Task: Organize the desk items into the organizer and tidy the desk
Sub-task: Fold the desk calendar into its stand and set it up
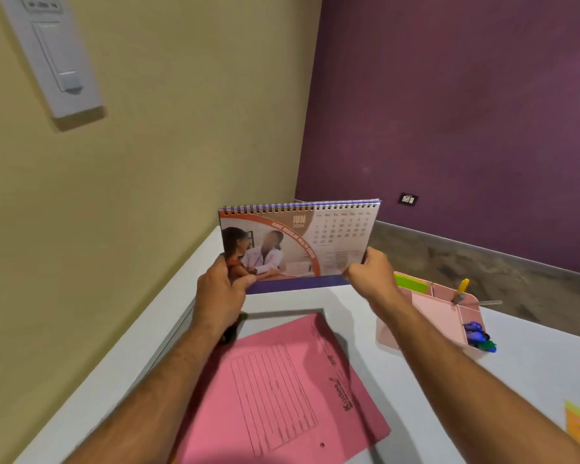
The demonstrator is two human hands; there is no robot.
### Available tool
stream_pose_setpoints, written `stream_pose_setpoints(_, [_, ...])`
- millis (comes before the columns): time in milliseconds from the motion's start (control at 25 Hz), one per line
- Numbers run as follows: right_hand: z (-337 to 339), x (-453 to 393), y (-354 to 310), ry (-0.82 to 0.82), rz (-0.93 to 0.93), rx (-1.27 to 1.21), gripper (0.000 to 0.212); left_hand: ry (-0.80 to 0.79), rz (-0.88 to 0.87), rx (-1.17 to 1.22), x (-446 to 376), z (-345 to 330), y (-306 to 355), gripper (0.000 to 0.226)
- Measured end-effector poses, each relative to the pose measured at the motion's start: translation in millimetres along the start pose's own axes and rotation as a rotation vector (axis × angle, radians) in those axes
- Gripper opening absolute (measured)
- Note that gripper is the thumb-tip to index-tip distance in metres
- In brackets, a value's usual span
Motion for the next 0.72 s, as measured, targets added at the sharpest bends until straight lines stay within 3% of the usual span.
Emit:
stream_pose_setpoints(360, [-148,-100,39,-0.251,-0.024,-0.048,0.042,0.110,0.115,-0.064,-104,-19,-107,0.023])
stream_pose_setpoints(720, [-193,-145,89,-0.328,-0.044,-0.022,0.046,0.123,0.187,-0.072,-135,-60,-162,0.019])
Point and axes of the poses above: each hand's wrist, its own x-axis away from the middle knuckle, its own z-axis out of the back of the hand, y = z × x, the point moved 6 cm from there along -x, towards the middle knuckle, and after that the axes turned 6 degrees about -x, right-handed, at the moved point
